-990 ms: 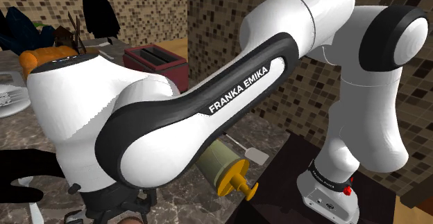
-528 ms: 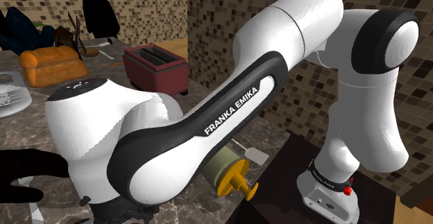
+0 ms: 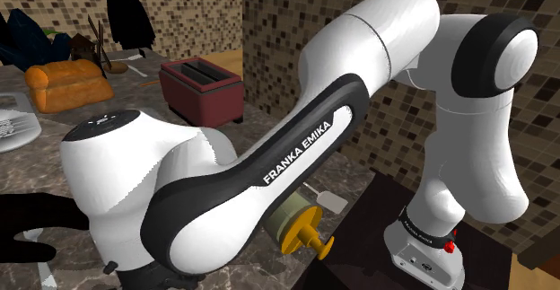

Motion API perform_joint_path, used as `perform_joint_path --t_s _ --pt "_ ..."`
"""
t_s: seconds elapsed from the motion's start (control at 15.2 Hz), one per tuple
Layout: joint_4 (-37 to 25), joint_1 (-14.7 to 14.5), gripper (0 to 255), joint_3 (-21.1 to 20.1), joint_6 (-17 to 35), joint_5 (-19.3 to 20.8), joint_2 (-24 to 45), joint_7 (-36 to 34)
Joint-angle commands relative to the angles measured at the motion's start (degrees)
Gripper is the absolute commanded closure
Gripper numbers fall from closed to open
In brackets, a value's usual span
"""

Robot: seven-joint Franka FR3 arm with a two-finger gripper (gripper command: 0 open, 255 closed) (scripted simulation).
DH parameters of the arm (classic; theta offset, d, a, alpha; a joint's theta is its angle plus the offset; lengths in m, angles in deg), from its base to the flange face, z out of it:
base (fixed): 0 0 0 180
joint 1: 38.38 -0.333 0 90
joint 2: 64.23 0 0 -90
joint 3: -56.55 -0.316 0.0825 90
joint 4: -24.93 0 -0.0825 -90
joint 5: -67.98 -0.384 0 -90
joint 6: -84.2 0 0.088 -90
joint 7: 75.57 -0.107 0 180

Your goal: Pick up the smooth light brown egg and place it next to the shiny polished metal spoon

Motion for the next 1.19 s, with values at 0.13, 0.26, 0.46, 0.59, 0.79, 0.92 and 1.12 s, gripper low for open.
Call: perform_joint_path --t_s 0.13,0.26,0.46,0.59,0.79,0.92,1.12 --pt "-0.2 0.0 0 0.2 -0.1 0.2 0.4 -0.1" --pt "-0.3 0.0 0 0.2 -0.1 0.2 0.5 -0.1" --pt "-0.6 0.4 0 0.0 -1.5 -0.3 -0.6 0.2" --pt "-2.4 1.0 0 -0.3 -4.8 -0.9 -2.1 0.6" --pt "-3.2 1.2 0 -0.3 -6.1 -1.1 -2.7 0.8" --pt "-3.2 1.2 0 -0.3 -6.1 -1.1 -2.6 0.8" --pt "-3.2 1.2 0 -0.3 -6.1 -1.1 -2.6 0.8"
